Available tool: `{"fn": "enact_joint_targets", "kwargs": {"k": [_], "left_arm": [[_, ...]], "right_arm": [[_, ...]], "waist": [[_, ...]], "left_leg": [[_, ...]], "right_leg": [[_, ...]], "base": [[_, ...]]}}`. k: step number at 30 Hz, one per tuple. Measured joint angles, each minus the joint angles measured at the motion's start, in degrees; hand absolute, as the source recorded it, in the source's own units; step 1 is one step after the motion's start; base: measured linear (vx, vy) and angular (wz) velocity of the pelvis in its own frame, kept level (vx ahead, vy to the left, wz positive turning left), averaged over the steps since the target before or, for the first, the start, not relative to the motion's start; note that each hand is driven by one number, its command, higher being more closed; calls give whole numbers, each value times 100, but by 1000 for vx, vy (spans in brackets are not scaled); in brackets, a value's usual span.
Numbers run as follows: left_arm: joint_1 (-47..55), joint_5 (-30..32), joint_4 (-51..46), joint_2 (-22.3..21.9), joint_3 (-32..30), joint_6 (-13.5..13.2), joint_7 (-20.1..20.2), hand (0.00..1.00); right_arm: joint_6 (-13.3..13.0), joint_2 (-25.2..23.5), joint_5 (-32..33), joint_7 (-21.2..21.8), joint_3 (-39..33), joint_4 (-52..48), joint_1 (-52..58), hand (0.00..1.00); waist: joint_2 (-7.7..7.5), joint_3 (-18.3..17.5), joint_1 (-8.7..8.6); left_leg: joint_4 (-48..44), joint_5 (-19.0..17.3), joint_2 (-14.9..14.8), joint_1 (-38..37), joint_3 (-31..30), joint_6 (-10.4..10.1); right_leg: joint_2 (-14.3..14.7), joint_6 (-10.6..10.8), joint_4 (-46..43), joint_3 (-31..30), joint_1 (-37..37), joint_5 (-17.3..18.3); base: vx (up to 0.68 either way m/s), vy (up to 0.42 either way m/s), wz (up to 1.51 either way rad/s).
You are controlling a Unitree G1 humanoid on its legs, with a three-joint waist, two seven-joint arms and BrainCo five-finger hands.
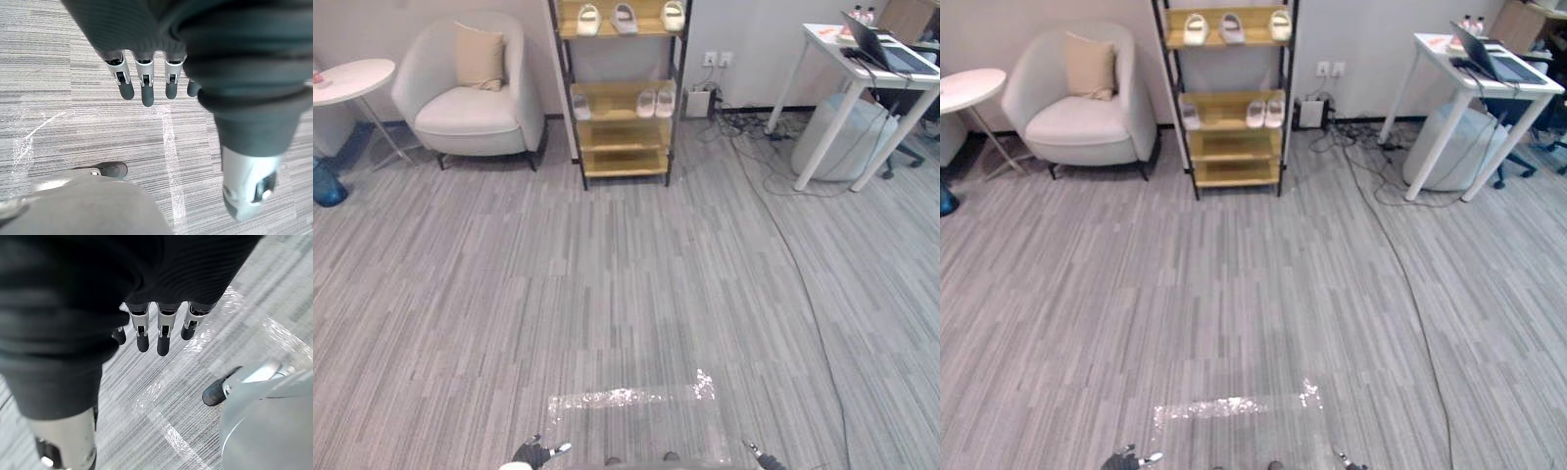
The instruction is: Organize the slippers on the shoe rack
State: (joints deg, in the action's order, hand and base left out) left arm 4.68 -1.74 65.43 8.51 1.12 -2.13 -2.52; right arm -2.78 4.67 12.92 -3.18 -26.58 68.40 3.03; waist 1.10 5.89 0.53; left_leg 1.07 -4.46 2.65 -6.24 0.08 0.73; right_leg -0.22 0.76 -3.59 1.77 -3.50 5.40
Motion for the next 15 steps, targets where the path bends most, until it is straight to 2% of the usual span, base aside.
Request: {"fn": "enact_joint_targets", "kwargs": {"k": [9, 15], "left_arm": [[-57, 73, 0, 11, 2, -1, -12, 0], [-66, 161, -1, 18, 1, 1, -125, 0]], "right_arm": [[-2, 76, -1080, -78, 452, -7, -86, 0], [0, 86, -1296, -156, 504, -7, -93, 0]], "waist": [[-43, 122, 12], [-71, 140, 24]], "left_leg": [[364, 231, -9, -192, -206, -46], [393, 236, -3, -202, -246, -49]], "right_leg": [[-22, -61, -114, 243, -35, 129], [-36, -55, -174, 292, -30, 213]], "base": [[-21, -18, 12], [24, -7, 6]]}}
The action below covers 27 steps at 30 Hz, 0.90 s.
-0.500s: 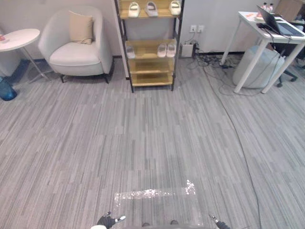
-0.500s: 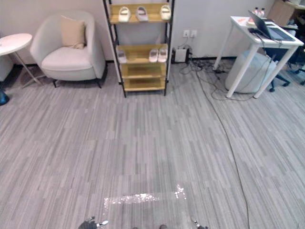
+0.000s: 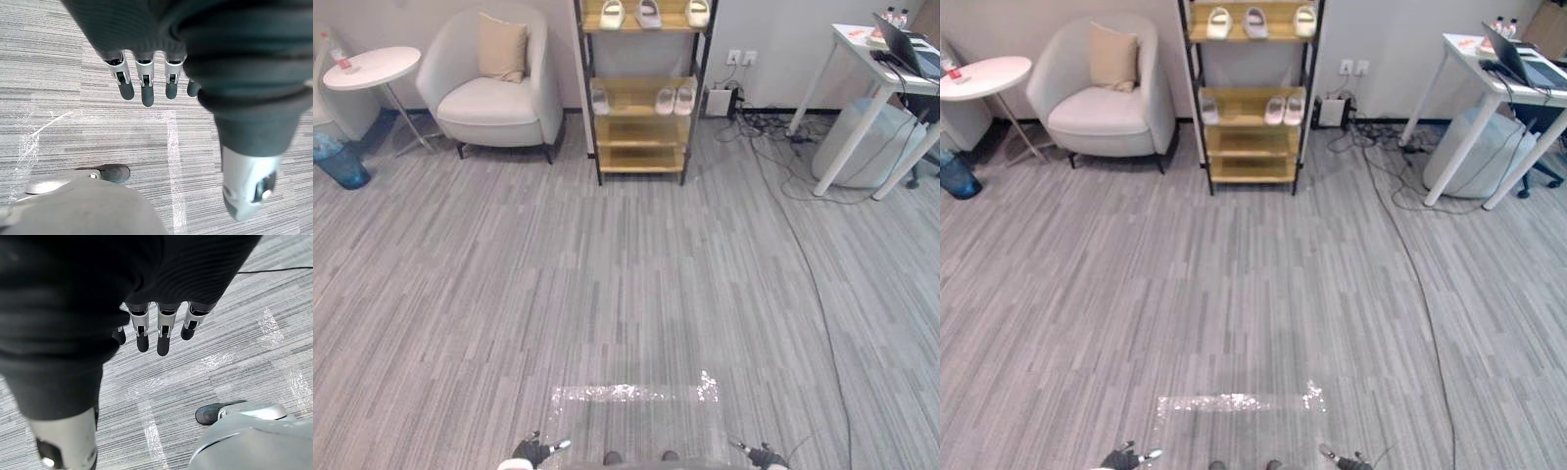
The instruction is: Organize the slippers on the shoe rack
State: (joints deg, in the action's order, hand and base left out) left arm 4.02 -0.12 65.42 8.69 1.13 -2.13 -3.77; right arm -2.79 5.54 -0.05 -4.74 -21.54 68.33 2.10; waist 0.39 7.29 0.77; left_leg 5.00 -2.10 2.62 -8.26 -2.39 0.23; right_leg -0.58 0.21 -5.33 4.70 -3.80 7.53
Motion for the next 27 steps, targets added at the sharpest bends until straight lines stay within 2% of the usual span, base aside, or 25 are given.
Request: {"fn": "enact_joint_targets", "kwargs": {"k": [5, 8, 10, 12, 14, 16, 18, 20, 22, 23, 24, 25, 26, 27], "left_arm": [[-7, 0, -7, 3, 0, 0, -28, 0], [-21, 1, -14, 4, 0, 0, -101, 0], [-58, 0, -15, 8, 2, 3, -108, 0], [-111, 0, -15, 22, 5, 4, -113, 0], [-215, 0, -19, 74, 11, 8, -120, 0], [-228, 2, -46, 107, -2, 9, -131, 0], [-296, 0, -207, 89, -88, 6, -175, 0], [-321, -14, -268, -5, -254, 9, -238, 0], [-337, -20, -293, -49, -245, 6, -264, 0], [-330, -61, -292, -61, -244, 6, -273, 0], [-303, -114, -288, -68, -240, 7, -288, 0], [-256, -120, -282, -90, -239, 7, -302, 0], [-234, -121, -272, -97, -229, 11, -313, 0], [-241, -116, -197, -79, -211, 7, -331, 0]], "right_arm": [[0, 14, -10, -22, 157, -2, -20, 0], [2, 13, -226, -55, 160, -2, -88, 0], [-1, 15, -228, -89, 178, -10, -118, 0], [-1, 20, -224, -95, 214, -10, -107, 0], [-4, 28, -208, -105, 369, -13, -37, 0], [-4, 25, -202, -125, 384, -14, 24, 0], [-3, 20, -149, -180, 381, -54, 121, 0], [-2, -12, 19, -259, 405, -317, 137, 0], [3, -8, 48, -269, 413, -438, 123, 0], [5, 13, 74, -266, 437, -446, 90, 0], [9, 27, 94, -263, 457, -442, 55, 0], [9, 109, 120, -261, 509, -440, 8, 0], [8, 133, 126, -261, 565, -439, -17, 0], [4, 145, 121, -254, 627, -436, -110, 0]], "waist": [[-10, 19, 3], [-24, 57, 1], [-32, 101, 13], [-57, 132, 15], [-140, 205, 65], [-179, 284, 136], [-231, 345, 178], [-93, 499, 217], [-16, 527, 220], [9, 529, 233], [22, 525, 252], [55, 490, 276], [56, 462, 323], [99, 367, 349]], "left_leg": [[0, -5, 9, -5, 4, -8], [-1, -6, 15, 2, 5, -10], [-4, -11, 26, 11, 12, -18], [-69, -87, 60, 44, 18, -123], [-1135, -757, 120, 547, 131, -341], [-2237, -965, 99, 952, 449, -508], [-3494, -979, -17, 1536, 914, -512], [-4381, -1221, -338, 1912, 1377, -381], [-4270, -1306, -464, 2168, 1605, -345], [-3747, -1250, -460, 2259, 1644, -338], [-3023, -1063, -400, 2228, 1607, -406], [-2426, -619, -368, 2217, 1575, -391], [-2303, -352, -360, 2189, 1563, -384], [-2272, -414, -242, 2223, 1592, -184]], "right_leg": [[-15, 3, -50, 13, 9, 50], [-30, -5, -201, 15, 81, 140], [-52, -18, -466, 6, 211, 270], [-106, -35, -816, 8, 378, 475], [-210, -112, -1374, -5, 620, 853], [-265, -180, -1584, -20, 602, 1015], [-338, -235, -1703, -26, 580, 1101], [-312, -280, -1699, -17, 390, 1181], [-336, -270, -1663, -34, 280, 1289], [-358, -267, -1613, -67, 214, 1403], [-358, -213, -1558, -153, 183, 1459], [-355, -171, -1465, -279, 155, 1492], [-354, -163, -1393, -394, 159, 1497], [-357, -152, -1035, -694, 65, 1477]], "base": [[14, -1, 1], [0, 0, 0], [0, 0, 0], [-6, -12, 3], [-3, -51, -2], [23, -80, 0], [69, -81, -1], [95, -22, -6], [132, 52, 2], [188, 128, -4], [185, 143, -23], [174, 146, -42], [355, 209, -51], [395, 205, -32]]}}
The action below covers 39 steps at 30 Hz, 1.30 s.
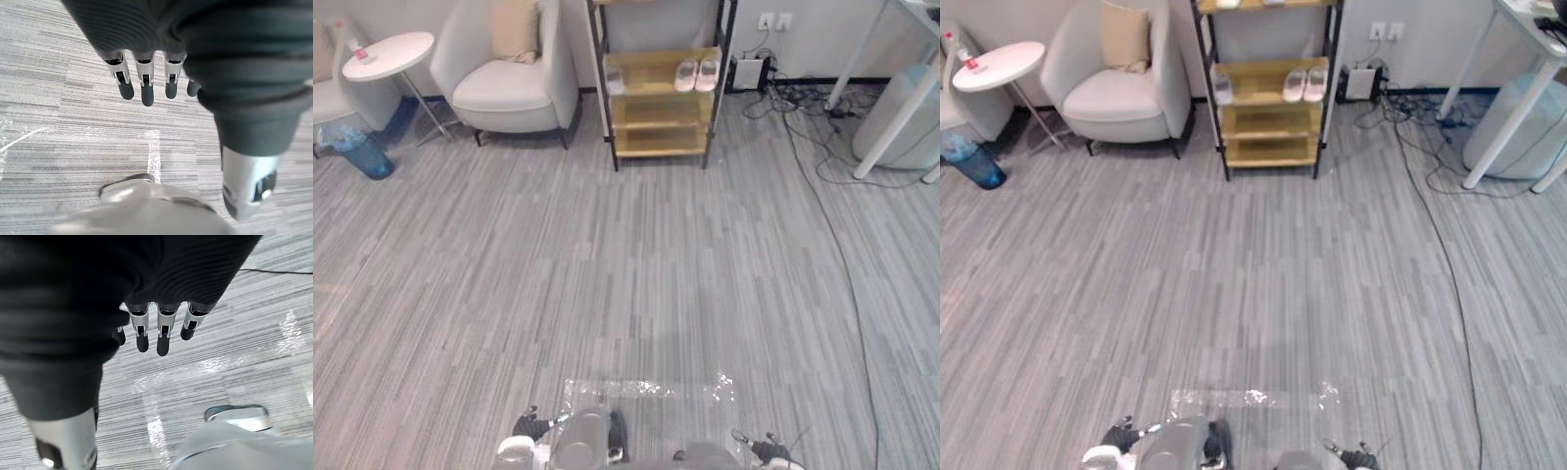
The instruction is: Organize the slippers on the shoe rack
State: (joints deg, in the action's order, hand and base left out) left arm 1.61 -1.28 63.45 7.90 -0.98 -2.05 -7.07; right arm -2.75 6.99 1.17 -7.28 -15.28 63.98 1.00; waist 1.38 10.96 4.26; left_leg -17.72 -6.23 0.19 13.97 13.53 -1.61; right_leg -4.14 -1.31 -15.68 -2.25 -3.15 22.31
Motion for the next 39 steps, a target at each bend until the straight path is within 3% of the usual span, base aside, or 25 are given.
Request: {"fn": "enact_joint_targets", "kwargs": {"k": [2, 3, 5, 6, 7, 9, 10, 13, 15, 16, 17, 19, 21, 22, 23, 25, 27, 29, 30, 31, 32, 34, 36, 37, 39], "left_arm": [[-52, 2, 90, 29, 27, 7, -8, 0], [-46, 4, 111, 37, 6, 3, -14, 0], [-11, 5, 149, 50, -12, 1, -18, 0], [-30, 8, 170, 81, -9, 16, -15, 0], [-37, 5, 192, 100, 27, 37, -21, 0], [-49, -7, 174, 84, 74, 31, -28, 0], [-77, -28, 162, 57, 99, 24, -28, 0], [-195, -174, 66, 21, 104, -4, -32, 0], [-254, -222, 8, -71, 293, -12, -18, 0], [-252, -225, 25, -100, 316, -9, -19, 0], [-282, -221, 108, -324, 326, -11, -5, 0], [-303, -221, 167, -414, 229, -13, -8, 0], [-318, -213, 170, -464, 15, -6, -10, 0], [-315, -218, 114, -491, -98, -6, -15, 0], [-301, -220, -1, -536, -259, -7, -20, 0], [-288, -220, -180, -520, -259, -16, -5, 0], [-279, -222, -322, -545, -225, -22, -4, 0], [-282, -224, -323, -555, -186, -46, -4, 0], [-283, -224, -314, -574, -170, -47, -5, 0], [-277, -252, -310, -600, -177, -45, -2, 0], [-276, -261, -306, -631, -186, -48, -15, 0], [-321, -217, -180, -585, -142, -40, -3, 0], [-327, -220, -87, -509, -143, -29, 3, 0], [-328, -217, -17, -438, -128, -7, 0, 0], [-363, -218, 40, -373, -56, 8, 0, 0]], "right_arm": [[8, 12, -7, 14, -23, 80, 18, 0], [7, 7, -27, 23, -27, 95, 47, 0], [-1, -20, -110, 49, -24, 111, 41, 0], [-2, -67, -113, 61, -23, 109, 19, 0], [-4, -68, -113, 71, -36, 112, 33, 0], [-7, -51, -112, 64, -9, 21, 120, 0], [-7, -30, -112, 63, -11, 10, 97, 0], [-11, -40, -112, 66, 23, -2, 3, 0], [-10, -35, -111, 67, 35, 31, -31, 0], [-10, -33, -107, 67, 33, 71, -14, 0], [-9, 115, -106, 59, 14, 207, -53, 0], [0, 146, -106, 53, 4, 227, -95, 0], [3, 89, -97, 50, -40, 206, -17, 0], [1, 82, -83, 44, -8, 179, 50, 0], [8, 37, 5, 32, 142, 93, 127, 0], [4, 37, 133, -4, 238, -85, 234, 0], [1, 34, 169, -9, 192, -216, 240, 0], [-1, 40, 218, -3, 170, -217, 163, 0], [1, 42, 229, 0, 50, -198, 99, 0], [0, 53, 231, -1, -26, -170, 78, 0], [4, 126, 230, 0, -24, -129, 76, 0], [10, 133, 225, 12, -16, 18, -32, 0], [16, 119, 214, 37, -23, 75, 29, 0], [19, 90, 209, 46, -40, 91, 62, 0], [20, -12, 140, 61, -39, 113, 70, 0]], "waist": [[-88, -4, -74], [-125, -26, -55], [-183, -93, -76], [-234, -57, -124], [-238, -42, -209], [-198, -10, -225], [-112, 30, -228], [-161, 13, -262], [-258, -7, -400], [-301, -3, -432], [-4, 15, -420], [113, 19, -403], [159, 18, -429], [157, 22, -431], [129, 49, -394], [143, 66, -312], [150, 60, -210], [171, 58, -187], [261, 74, -140], [328, 68, -67], [384, 25, -16], [306, -57, 19], [71, -133, -83], [-47, -193, -115], [-148, -172, -150]], "left_leg": [[-157, -233, 162, -41, 127, 396], [-92, -269, 254, -171, 164, 451], [264, -449, 387, -546, 174, 479], [339, -479, 454, -734, 156, 493], [478, -564, 473, -1159, 101, 472], [770, -565, 429, -1848, 42, 470], [1013, -565, 346, -2268, 55, 470], [1092, -575, 228, -2506, 4, 453], [1126, -685, 205, -2628, -225, 265], [1156, -733, 246, -2712, -332, 184], [1156, -831, 41, -2814, -478, 42], [866, -827, -61, -2810, -540, 25], [-505, -724, -204, -2385, -539, -156], [-1347, -538, -325, -2098, -531, -416], [-2750, -172, -673, -1561, -413, -475], [-3612, -580, -994, -981, -86, -332], [-2951, -857, -971, -494, 351, -197], [-1365, -787, -615, -316, 390, -237], [4, -441, -398, -248, 246, -362], [430, -18, -319, -158, 67, -503], [472, 227, -321, -109, -39, -561], [452, 336, -98, -118, -129, 78], [544, 162, 240, -287, -121, 411], [618, 91, 408, -478, -78, 483], [725, -25, 505, -981, -170, 580]], "right_leg": [[-134, 210, -50, -306, -51, -167], [-188, 340, -533, -509, 136, -153], [-172, 1364, -2087, -749, 736, -247], [-194, 1685, -2874, -770, 1062, -388], [-235, 1589, -4006, -579, 1458, -403], [-397, 1106, -4527, -41, 1783, -344], [-423, 782, -4265, 285, 1983, -234], [-321, 540, -2903, 635, 2540, -342], [-65, 436, -444, 465, 2526, -1667], [-62, 425, -179, 384, 2486, -2361], [150, 188, -414, 404, 2488, -2490], [212, 95, -712, 397, 2533, -2088], [267, -35, -886, 429, 2266, -1725], [282, -83, -855, 472, 2069, -1602], [360, -233, -801, 502, 1713, -1337], [416, -325, -794, 501, 1323, -1088], [364, -286, -647, 476, 1009, -947], [305, -186, -437, 413, 808, -878], [337, -187, -154, 341, 583, -878], [389, -213, 86, 278, 397, -894], [449, -171, 263, 200, 293, -870], [339, 69, 342, -20, 199, -708], [67, 395, -151, -87, 302, -436], [-73, 881, -1021, -239, 563, -230], [-140, 1583, -2867, -324, 1151, -476]], "base": [[478, 221, -15], [518, 233, -22], [378, 158, -25], [329, 110, -9], [487, 109, 1], [477, 56, -3], [310, -10, -8], [386, -90, 15], [306, -135, 48], [420, -200, 29], [507, -218, -2], [487, -205, -16], [337, -173, 1], [325, -185, 13], [372, -178, 11], [284, -108, -1], [261, -33, -17], [258, 46, -12], [356, 112, -24], [389, 138, -34], [428, 190, -41], [472, 224, -15], [516, 153, 19], [606, 120, 22], [532, 72, 12]]}}
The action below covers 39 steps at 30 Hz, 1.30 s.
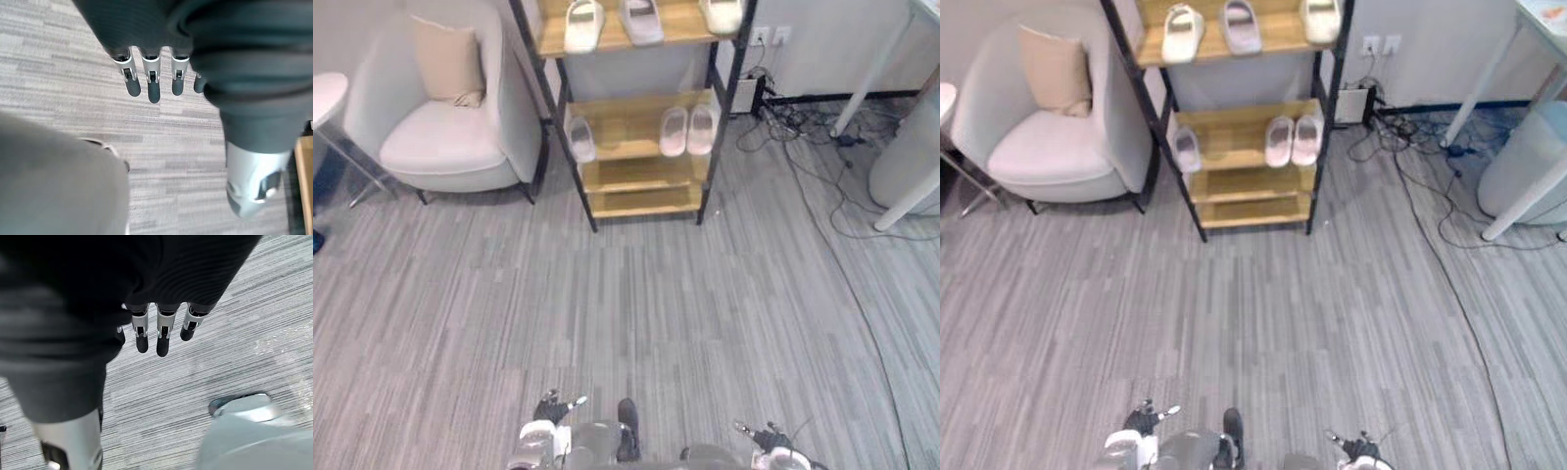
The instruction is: Organize the slippers on the shoe rack
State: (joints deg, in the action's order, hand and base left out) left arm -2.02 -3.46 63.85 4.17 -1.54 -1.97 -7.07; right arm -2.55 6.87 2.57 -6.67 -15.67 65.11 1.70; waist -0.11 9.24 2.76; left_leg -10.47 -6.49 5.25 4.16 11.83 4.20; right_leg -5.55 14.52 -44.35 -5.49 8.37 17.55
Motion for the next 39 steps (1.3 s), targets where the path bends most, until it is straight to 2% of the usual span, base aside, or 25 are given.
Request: {"fn": "enact_joint_targets", "kwargs": {"k": [1, 3, 4, 5, 6, 7, 8, 9, 10, 11, 14, 16, 18, 20, 22, 23, 24, 25, 26, 28, 31, 32, 35, 37, 39], "left_arm": [[-11, 0, 19, 18, 45, 16, -2, 0], [-26, -4, 100, 45, 274, 31, -3, 0], [-21, -16, 108, 49, 301, 25, -4, 0], [-89, -27, 142, 14, 328, 18, -3, 0], [-134, -27, 144, 4, 327, 17, -2, 0], [-143, -26, 144, -3, 327, 18, 0, 0], [-129, -23, 144, 10, 329, 21, 2, 0], [-109, -16, 140, 55, 328, 14, 10, 0], [-150, -20, 214, -50, 309, 19, 3, 0], [-173, -13, 222, -74, 312, 11, 35, 0], [-214, -11, 216, -162, 80, -10, 77, 0], [-117, -14, 98, -275, -308, -1, 78, 0], [-103, -29, -69, -291, -404, -4, 83, 0], [-112, -56, -211, -292, -393, -12, 81, 0], [-106, -58, -266, -298, -331, -34, 85, 0], [-91, -57, -256, -295, -223, -27, 84, 0], [-82, -57, -250, -273, -159, -20, 84, 0], [-76, -56, -239, -261, -146, -17, 81, 0], [-53, -51, -133, -237, -116, 0, 76, 0], [-118, -44, 22, -134, 59, 20, 79, 0], [-153, -7, 89, -59, 289, 23, 78, 0], [-148, -7, 109, -43, 388, 38, 82, 0], [-135, -25, 103, -39, 529, 52, 75, 0], [-124, -67, 103, -34, 545, 51, 75, 0], [-126, -86, 100, -33, 557, 48, 75, 0]], "right_arm": [[0, -31, -11, 7, 4, 4, 1, 0], [-7, -3, -17, 39, 17, -27, 26, 0], [-13, -6, -17, 42, 19, -33, 26, 0], [-30, -7, -17, 63, 17, -75, -30, 0], [-30, -9, -17, 68, 17, -76, -89, 0], [-28, -8, -16, 71, 17, -75, -115, 0], [-29, -4, -13, 70, 17, -73, -74, 0], [-30, -25, -10, 72, 16, -41, 51, 0], [-16, 60, -10, 78, 11, 23, 11, 0], [-10, 122, -8, 65, 3, 76, -107, 0], [-14, 151, -10, 94, -201, 101, -117, 0], [-14, 78, 6, 89, -82, 53, -10, 0], [-10, 55, 10, 74, 127, -130, 56, 0], [-22, 35, 32, 62, 121, -177, 88, 0], [-25, 39, 93, 58, 103, -175, 65, 0], [-27, 51, 184, 59, 69, -171, 49, 0], [-25, 68, 209, 57, 49, -135, 36, 0], [-16, 113, 209, 53, 51, -126, 35, 0], [-17, 96, 207, 54, 65, -124, 24, 0], [-1, 87, 202, 57, 60, -89, 95, 0], [32, 56, 188, 57, 58, -62, 74, 0], [32, 19, 186, 75, 49, -51, 64, 0], [29, 47, 183, 101, 66, -55, -21, 0], [23, 26, 183, 106, 74, -68, -123, 0], [19, 13, 182, 105, 73, -75, -184, 0]], "waist": [[-13, 17, -6], [8, 35, -19], [54, 41, -25], [109, 39, -131], [116, 48, -175], [119, 56, -236], [30, 59, -284], [-127, 56, -283], [74, 158, -266], [257, 200, -279], [365, 220, -307], [326, 250, -233], [306, 285, -163], [270, 302, -36], [276, 282, 28], [338, 244, 54], [387, 222, 83], [390, 190, 109], [352, 75, 106], [238, 9, 4], [134, 11, 17], [124, 17, 0], [157, -9, -20], [194, -23, -34], [199, -23, -52]], "left_leg": [[12, 0, 7, -122, -19, 0], [177, 3, -60, -1012, -106, 5], [208, 3, -88, -1131, -116, 5], [235, 3, -317, -1410, -217, 4], [237, -1, -431, -1435, -302, -2], [240, -19, -501, -1474, -356, -34], [234, -139, -523, -1629, -399, -243], [222, -350, -418, -1819, -503, -580], [192, -531, -530, -2015, -595, -740], [111, -525, -696, -1984, -653, -781], [-578, -201, -818, -1903, -769, -1001], [-2800, -2, -1106, -1030, -741, -1464], [-4136, -530, -1447, -176, -375, -1187], [-3860, -809, -1500, 281, 88, -908], [-2532, -809, -1262, 472, 275, -894], [-1087, -599, -1040, 520, 197, -962], [-342, -67, -918, 550, 13, -951], [-206, 163, -881, 503, -37, -1000], [-26, 316, -717, 409, -60, -641], [-53, 185, -459, 292, -36, -278], [315, 87, -153, -180, 1, -160], [442, 29, -87, -465, -46, -68], [492, -10, -171, -949, -216, -8], [493, -11, -370, -1055, -353, -10], [427, -84, -538, -1067, -453, -134]], "right_leg": [[-23, -36, -347, 57, 74, 1], [-173, -642, -1237, 565, 340, 202], [-174, -765, -1164, 655, 397, 238], [-77, -1092, -91, 1083, 756, 306], [71, -1241, 698, 1150, 1046, 96], [186, -1297, 1433, 1113, 1178, -298], [307, -1306, 2613, 1038, 1105, -1192], [255, -1361, 3495, 891, 978, -2397], [397, -1714, 3195, 975, 979, -2517], [491, -1808, 3022, 959, 988, -2369], [623, -1830, 2446, 993, 916, -1561], [666, -1910, 2424, 1005, 505, -1095], [689, -2006, 2429, 1063, 96, -847], [613, -1977, 2496, 1055, -225, -678], [550, -1899, 2537, 1010, -403, -540], [574, -1844, 2628, 948, -504, -461], [619, -1790, 2743, 848, -625, -416], [632, -1743, 2806, 774, -676, -402], [589, -1532, 2863, 612, -748, -312], [321, -1357, 2637, 576, -743, -98], [49, -662, 1323, 304, -396, 168], [-49, -591, 569, 365, -191, 177], [-133, -892, 57, 704, 31, 357], [-105, -971, 607, 913, 237, 377], [-60, -1042, 1574, 993, 406, 55]], "base": [[469, 18, 4], [456, -22, -2], [628, -123, 14], [627, -177, 24], [628, -207, 36], [472, -200, 29], [511, -227, 31], [618, -275, 16], [487, -208, 2], [438, -187, -5], [401, -185, 11], [350, -159, 13], [275, -114, 11], [261, -58, -9], [225, 31, -14], [308, 96, -22], [351, 122, -34], [429, 155, -39], [478, 167, -24], [528, 173, 0], [413, 140, 5], [368, 82, 20], [361, -2, 16], [263, -87, 16], [259, -137, 26]]}}
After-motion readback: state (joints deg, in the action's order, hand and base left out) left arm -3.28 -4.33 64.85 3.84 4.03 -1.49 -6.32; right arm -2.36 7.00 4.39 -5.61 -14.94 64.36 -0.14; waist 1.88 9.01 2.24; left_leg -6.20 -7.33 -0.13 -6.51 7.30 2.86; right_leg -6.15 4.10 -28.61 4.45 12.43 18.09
